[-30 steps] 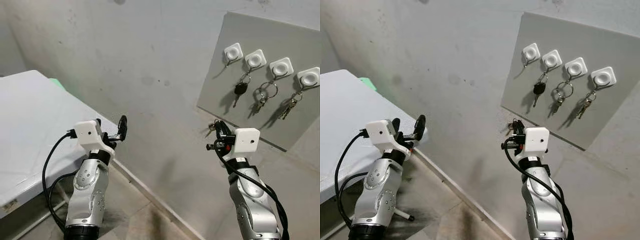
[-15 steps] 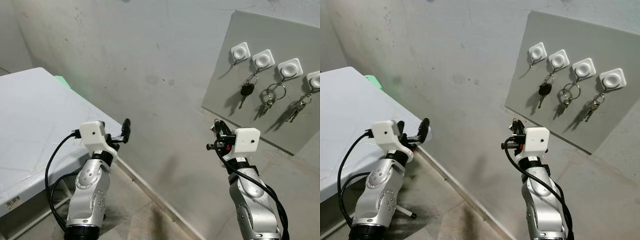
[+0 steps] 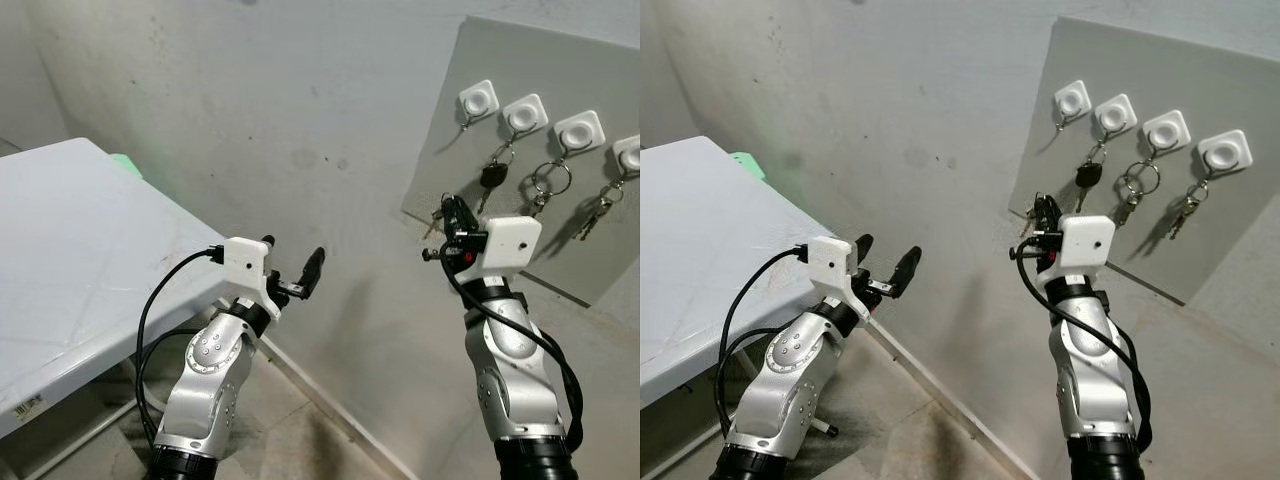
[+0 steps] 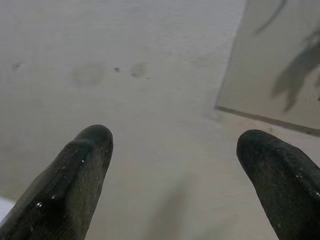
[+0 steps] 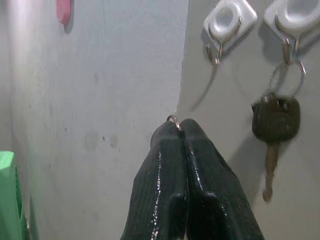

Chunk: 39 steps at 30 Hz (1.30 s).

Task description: Hang keys on a hook

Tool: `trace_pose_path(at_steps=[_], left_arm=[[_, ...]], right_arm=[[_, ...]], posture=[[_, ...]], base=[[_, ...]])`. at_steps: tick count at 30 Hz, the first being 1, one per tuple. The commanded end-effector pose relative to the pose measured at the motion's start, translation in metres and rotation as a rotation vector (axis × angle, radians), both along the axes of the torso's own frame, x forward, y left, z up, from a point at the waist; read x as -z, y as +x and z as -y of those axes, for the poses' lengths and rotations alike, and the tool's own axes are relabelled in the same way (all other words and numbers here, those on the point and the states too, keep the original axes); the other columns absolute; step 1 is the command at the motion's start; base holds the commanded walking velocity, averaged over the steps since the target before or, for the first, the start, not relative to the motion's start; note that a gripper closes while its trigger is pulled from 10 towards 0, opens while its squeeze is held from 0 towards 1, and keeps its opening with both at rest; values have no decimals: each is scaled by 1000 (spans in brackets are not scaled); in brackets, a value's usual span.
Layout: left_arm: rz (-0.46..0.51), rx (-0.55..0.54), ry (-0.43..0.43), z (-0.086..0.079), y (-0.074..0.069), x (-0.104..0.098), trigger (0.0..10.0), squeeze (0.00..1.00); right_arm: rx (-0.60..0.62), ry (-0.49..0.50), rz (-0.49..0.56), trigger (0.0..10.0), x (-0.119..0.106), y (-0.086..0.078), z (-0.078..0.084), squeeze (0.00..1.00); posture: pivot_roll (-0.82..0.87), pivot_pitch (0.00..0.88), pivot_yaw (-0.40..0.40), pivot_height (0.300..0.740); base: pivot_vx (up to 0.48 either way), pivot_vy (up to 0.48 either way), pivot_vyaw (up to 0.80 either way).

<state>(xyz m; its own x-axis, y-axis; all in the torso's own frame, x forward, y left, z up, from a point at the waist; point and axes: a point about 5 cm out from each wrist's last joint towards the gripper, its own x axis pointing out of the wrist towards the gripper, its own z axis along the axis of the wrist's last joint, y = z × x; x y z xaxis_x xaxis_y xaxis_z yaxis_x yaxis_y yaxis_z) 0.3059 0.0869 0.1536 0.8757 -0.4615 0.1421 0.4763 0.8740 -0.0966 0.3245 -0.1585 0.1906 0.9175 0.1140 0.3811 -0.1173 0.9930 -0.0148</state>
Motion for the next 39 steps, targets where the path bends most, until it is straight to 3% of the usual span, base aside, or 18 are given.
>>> trace_pose_path(at_steps=[1,15,21,39], left_arm=[[36,29,15,6,2,-11,10000,0],[64,47,-24,10,6,-33,10000,0],[78,58,-29,12,5,-41,10000,0],[92,107,-19,20,-1,-50,10000,0]], right_arm=[[-3,4,33,10000,-8,3,1,0],[-47,33,86,10000,-33,33,-12,0],[-45,91,95,10000,-43,46,-13,0],[-67,300,70,10000,-46,57,-9,0]], posture=[[15,0,-42,740],[24,0,-45,740],[30,0,-48,740],[34,0,-44,740]], base=[[0,0,0],[0,0,0],[0,0,0],[0,0,0]])
